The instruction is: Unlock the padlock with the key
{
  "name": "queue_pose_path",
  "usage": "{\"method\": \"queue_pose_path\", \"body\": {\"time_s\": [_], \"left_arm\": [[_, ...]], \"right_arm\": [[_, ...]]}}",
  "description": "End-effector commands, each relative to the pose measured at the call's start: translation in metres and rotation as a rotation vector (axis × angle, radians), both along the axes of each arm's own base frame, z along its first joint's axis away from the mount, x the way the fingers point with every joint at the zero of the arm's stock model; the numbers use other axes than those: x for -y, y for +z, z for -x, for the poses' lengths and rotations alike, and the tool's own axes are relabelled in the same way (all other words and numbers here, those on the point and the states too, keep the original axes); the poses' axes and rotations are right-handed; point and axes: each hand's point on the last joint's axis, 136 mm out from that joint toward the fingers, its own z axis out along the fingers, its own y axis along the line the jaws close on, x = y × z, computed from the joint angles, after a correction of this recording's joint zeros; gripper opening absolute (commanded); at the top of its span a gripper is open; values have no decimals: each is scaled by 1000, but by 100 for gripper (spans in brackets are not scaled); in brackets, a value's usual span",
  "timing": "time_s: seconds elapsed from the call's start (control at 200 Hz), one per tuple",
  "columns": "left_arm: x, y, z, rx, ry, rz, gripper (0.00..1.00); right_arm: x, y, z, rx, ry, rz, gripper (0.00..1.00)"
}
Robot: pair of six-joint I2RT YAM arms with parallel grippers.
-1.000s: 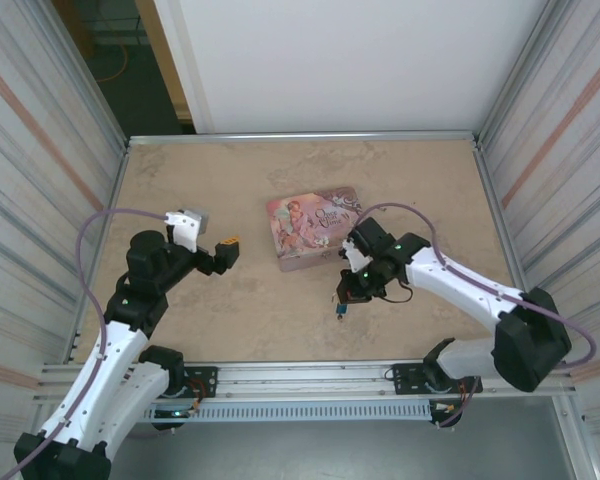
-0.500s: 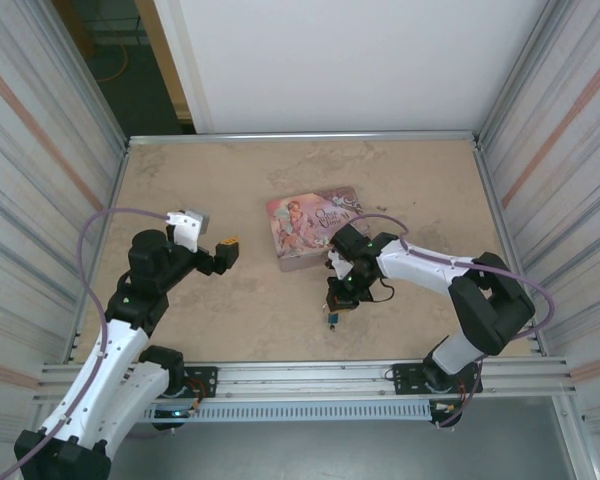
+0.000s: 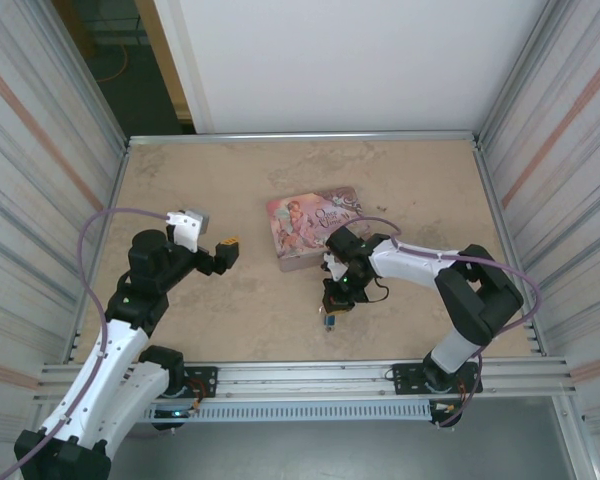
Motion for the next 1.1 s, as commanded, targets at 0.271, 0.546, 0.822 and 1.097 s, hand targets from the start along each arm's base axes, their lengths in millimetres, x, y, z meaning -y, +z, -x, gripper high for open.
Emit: {"method": "queue_pose_path", "body": {"time_s": [0.271,0.546,0.822,1.097], "left_arm": [[-4,2,-2,4,14,-20,99],[-5,0,-3,-2,17,-26,99],[-4,0,-3,-4,14,-23,99],[-4,1,-3,-4,13,-21,99]], "right_arm": [[1,-12,9,-41,15,17,0],[2,-14,11,-48,15,27,0],[5,-15,11,-42,15,41,2],[7,-11,7,-12,9,51,15]]}}
